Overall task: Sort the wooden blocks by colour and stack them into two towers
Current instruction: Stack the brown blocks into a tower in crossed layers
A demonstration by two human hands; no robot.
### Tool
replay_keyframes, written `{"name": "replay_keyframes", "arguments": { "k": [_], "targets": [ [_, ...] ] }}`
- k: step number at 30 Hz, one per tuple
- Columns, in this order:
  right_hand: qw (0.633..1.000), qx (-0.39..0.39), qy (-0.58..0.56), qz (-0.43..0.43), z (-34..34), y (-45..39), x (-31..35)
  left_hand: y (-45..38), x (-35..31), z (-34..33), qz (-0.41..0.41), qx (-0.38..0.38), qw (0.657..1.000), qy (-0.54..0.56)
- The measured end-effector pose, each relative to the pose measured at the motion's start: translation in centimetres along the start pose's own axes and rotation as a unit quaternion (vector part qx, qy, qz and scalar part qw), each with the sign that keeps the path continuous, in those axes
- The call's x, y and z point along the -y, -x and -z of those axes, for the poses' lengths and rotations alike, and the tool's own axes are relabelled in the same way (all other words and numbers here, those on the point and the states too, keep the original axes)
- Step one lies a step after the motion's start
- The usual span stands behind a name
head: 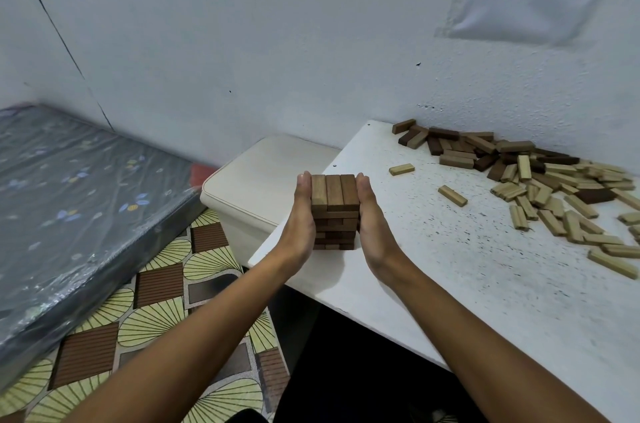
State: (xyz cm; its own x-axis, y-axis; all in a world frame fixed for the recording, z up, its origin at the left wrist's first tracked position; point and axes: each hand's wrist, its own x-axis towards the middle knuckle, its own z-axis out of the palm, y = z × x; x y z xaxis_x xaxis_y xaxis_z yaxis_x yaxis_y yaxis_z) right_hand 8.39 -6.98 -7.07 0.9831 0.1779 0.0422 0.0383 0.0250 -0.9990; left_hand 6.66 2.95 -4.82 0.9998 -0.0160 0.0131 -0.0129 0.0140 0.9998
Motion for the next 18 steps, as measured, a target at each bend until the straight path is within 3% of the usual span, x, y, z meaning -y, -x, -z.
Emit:
{"name": "replay_keyframes", "arguments": {
  "k": [7, 13, 18],
  "targets": [
    [1.0, -0.026, -0.013, 0.011, 0.8, 0.4, 0.7, -0.4, 0.5, 2.1, 0.011, -0.013, 0.999, -0.03],
    [0.998, -0.026, -0.056, -0.032, 1.6, 0.6, 0.6, -0.9, 1.2, 2.7, 0.011, -0.019, 1.0, -0.009],
    [0.998, -0.032, -0.034, -0.036, 2.6, 0.6, 1.0, -1.5, 0.5, 3.3, -0.021, -0.034, 0.995, -0.086]
  ]
}}
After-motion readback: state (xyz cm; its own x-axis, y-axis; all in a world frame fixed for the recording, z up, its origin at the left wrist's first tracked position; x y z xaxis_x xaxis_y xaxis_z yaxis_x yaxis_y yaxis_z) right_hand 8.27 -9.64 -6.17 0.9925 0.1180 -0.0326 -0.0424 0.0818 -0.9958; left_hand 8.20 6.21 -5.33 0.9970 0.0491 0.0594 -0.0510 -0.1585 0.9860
